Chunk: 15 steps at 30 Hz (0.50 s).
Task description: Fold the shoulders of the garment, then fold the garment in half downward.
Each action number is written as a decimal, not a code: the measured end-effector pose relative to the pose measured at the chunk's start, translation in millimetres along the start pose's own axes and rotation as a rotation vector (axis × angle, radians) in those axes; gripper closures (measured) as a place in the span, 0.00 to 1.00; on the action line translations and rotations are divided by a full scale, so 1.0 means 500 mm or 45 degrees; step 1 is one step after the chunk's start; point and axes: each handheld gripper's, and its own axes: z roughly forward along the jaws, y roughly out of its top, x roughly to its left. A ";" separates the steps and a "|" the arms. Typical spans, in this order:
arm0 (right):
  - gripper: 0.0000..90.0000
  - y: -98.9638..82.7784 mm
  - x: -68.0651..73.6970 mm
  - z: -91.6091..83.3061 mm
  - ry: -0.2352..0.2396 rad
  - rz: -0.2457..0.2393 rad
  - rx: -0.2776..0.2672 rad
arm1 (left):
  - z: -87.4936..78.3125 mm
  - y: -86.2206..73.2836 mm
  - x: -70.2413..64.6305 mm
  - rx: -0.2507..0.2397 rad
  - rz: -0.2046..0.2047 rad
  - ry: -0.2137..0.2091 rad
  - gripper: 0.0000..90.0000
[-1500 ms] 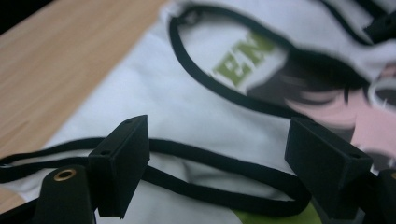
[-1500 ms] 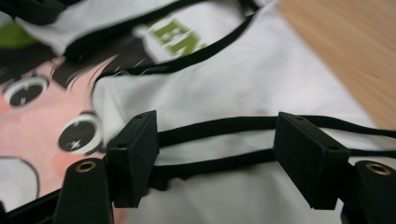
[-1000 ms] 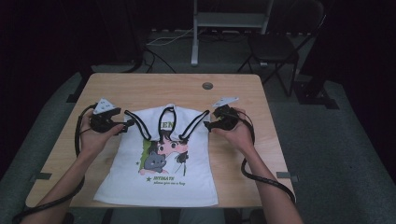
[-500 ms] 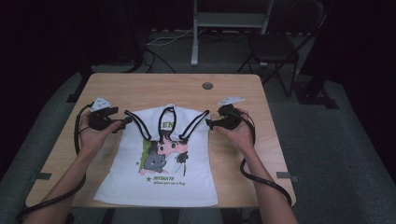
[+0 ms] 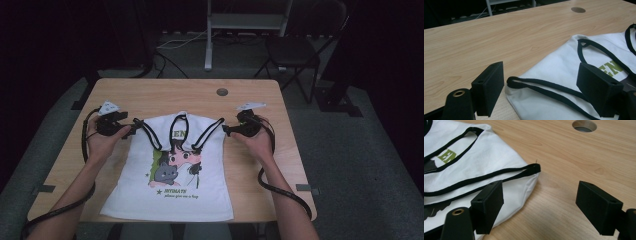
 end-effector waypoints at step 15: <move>0.27 0.041 -0.007 0.034 0.048 0.023 0.046 | 0.034 0.004 0.046 0.062 -0.121 -0.024 0.24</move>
